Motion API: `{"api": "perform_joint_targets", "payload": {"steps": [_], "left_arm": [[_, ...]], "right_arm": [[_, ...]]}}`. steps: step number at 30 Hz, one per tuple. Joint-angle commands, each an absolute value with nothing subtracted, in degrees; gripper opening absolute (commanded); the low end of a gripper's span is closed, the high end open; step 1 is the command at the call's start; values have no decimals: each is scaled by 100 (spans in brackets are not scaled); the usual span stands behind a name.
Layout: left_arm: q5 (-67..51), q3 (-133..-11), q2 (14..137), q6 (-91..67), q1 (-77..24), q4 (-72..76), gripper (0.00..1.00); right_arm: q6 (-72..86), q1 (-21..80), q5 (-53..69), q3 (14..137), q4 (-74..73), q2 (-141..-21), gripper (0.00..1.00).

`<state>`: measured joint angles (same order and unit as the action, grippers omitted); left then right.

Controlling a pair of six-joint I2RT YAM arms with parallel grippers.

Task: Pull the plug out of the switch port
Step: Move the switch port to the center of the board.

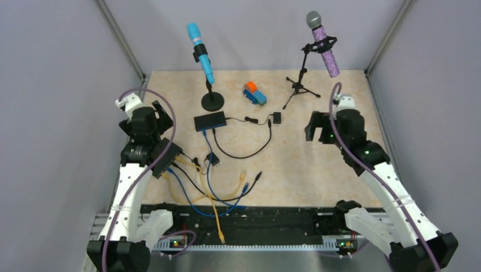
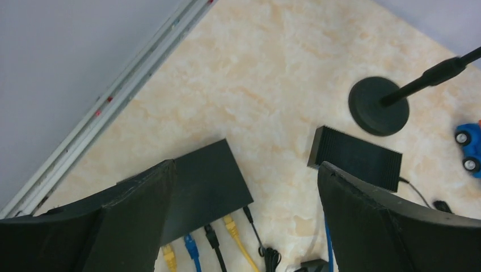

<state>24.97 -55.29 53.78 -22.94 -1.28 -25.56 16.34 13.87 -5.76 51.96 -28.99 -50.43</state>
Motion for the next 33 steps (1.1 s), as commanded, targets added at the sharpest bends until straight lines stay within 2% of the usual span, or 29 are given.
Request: {"api": "perform_joint_targets", "payload": {"steps": [1,5,9,15,22,33], "left_arm": [[2540,-5160,4764,-2630,-119,-2300,99],[2292,-5129,4520,-2762,-114,-2363,99],[1984,-5171,4354,-3036,-115,-2722,99],[1454,-5030,3993,-2858,-114,-3219,99],[1188,-4780,3803,-2830,-119,-3332,99],[415,-4670,4434,-2694,-115,-3298,99]], "right_arm": [[1700,2430,-1304,5153,-3234,-4982,99],[2196,2439,-1530,5084,-3018,-4843,99],[2264,2434,-1086,4995,-2647,-4682,99],[2272,2528,465,5191,-2603,-5377,98],[2381,3622,-358,5185,-2740,-5993,94],[2439,3873,-111,5448,-2200,-7118,90]]}}
